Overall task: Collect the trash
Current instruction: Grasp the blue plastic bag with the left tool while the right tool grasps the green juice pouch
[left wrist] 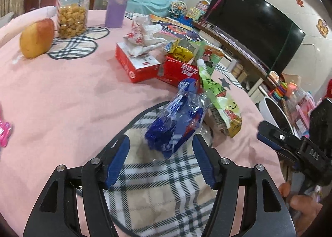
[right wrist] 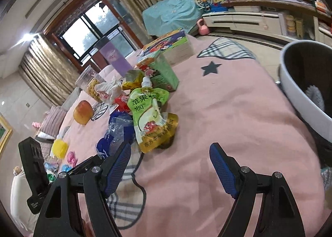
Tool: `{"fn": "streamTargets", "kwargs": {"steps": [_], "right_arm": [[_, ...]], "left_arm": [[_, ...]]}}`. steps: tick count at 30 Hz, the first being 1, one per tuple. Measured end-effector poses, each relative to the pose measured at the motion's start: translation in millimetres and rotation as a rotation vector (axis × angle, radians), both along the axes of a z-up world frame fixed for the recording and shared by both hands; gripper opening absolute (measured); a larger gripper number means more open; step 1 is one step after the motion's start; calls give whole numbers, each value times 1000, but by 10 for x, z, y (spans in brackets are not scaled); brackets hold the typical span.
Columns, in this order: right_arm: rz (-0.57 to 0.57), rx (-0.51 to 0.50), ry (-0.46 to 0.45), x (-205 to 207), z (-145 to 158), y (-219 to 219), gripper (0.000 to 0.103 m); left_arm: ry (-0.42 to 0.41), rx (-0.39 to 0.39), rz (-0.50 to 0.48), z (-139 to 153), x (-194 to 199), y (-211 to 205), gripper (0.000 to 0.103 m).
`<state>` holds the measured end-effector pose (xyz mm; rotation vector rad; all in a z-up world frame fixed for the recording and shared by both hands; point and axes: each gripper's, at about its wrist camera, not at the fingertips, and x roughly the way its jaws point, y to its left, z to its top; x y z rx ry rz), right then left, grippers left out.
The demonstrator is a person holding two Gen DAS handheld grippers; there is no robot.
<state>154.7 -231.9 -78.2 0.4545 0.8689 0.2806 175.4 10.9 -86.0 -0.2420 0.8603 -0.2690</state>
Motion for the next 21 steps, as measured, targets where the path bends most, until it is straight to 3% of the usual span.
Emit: {"fn": "streamTargets", "kwargs": {"steps": [10, 12, 13, 15, 16, 17, 21], "right_arm": [[67, -8, 27, 431, -119, 155, 79], [82, -8, 36, 515, -160, 189, 78], [86, -8, 38, 538, -175, 201, 74], [102, -13, 48, 598, -217, 246, 62], [117, 1, 52, 618, -240, 266, 53], [124, 5, 55, 636, -251, 283, 34], [141, 0, 51, 588, -262, 289, 34]], "left_arm": [[30, 18, -83, -103, 241, -181, 64], [31, 28, -94, -122, 258, -216, 57], [32, 31, -103, -127, 269, -238, 46], [30, 36, -112, -130, 267, -271, 34], [32, 31, -119, -131, 267, -278, 20], [33, 26, -123, -132, 266, -272, 19], [8, 26, -112, -85, 210, -249, 15]]}}
